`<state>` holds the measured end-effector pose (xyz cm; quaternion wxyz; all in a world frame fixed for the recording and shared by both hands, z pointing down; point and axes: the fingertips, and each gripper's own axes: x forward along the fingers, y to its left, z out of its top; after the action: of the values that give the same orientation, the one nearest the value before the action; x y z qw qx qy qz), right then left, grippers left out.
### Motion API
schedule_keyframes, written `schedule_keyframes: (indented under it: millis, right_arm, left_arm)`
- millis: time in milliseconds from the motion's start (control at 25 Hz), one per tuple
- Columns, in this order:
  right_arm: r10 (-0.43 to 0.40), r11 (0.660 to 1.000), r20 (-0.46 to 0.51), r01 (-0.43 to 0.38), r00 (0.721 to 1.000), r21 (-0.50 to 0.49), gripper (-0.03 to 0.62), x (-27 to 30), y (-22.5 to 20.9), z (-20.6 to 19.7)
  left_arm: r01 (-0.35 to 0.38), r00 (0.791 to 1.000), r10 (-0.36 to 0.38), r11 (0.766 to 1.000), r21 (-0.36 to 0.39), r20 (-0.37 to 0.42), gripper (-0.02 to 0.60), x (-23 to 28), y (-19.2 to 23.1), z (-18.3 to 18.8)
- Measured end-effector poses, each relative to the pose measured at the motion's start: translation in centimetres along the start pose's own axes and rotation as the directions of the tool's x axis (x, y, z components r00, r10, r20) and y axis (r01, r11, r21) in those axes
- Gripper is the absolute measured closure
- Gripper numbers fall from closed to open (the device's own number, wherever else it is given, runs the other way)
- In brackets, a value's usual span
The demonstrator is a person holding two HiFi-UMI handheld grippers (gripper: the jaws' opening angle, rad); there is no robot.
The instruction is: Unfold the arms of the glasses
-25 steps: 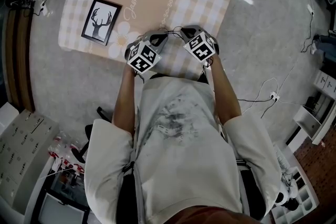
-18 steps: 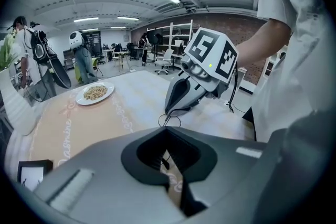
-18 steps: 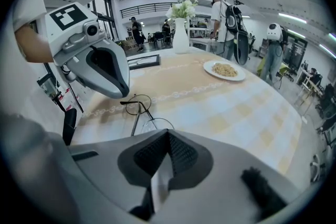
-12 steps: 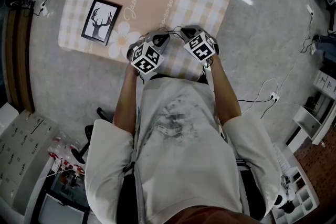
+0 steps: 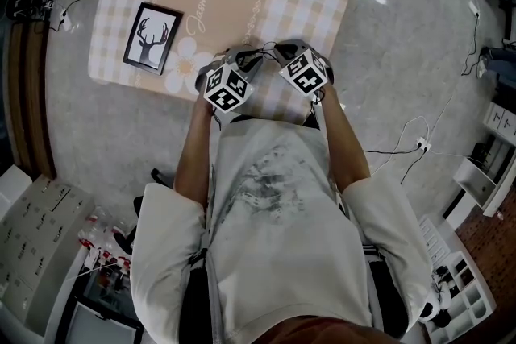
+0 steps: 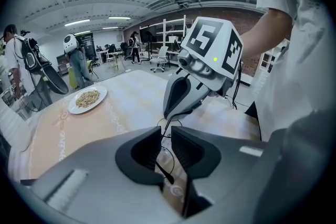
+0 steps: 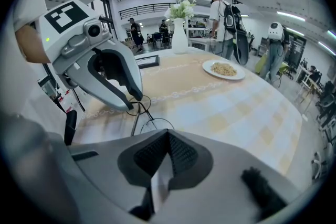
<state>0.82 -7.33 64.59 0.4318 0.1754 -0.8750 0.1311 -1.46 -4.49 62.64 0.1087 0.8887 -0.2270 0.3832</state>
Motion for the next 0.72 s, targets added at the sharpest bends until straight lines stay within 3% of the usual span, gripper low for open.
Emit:
schedule_keyframes:
  millis: [560,720]
  right_arm:
    - [-0.004,1.000,0.001,0.004,1.000,0.011,0.579,0.0,0.0,0.0]
    - [-0.003,1.000,-0.001,0.003,1.000,0.014,0.579,0.0,0.0,0.0]
  left_arm:
    - [0.026,0.999,-0.025,0.999,0.048,-0.029,0.496,1.9,-0.2,0.5]
    - [0.029,0.999,-0.027,0.998,0.061,-0.036,0.522,2.3,-0.2,0.7]
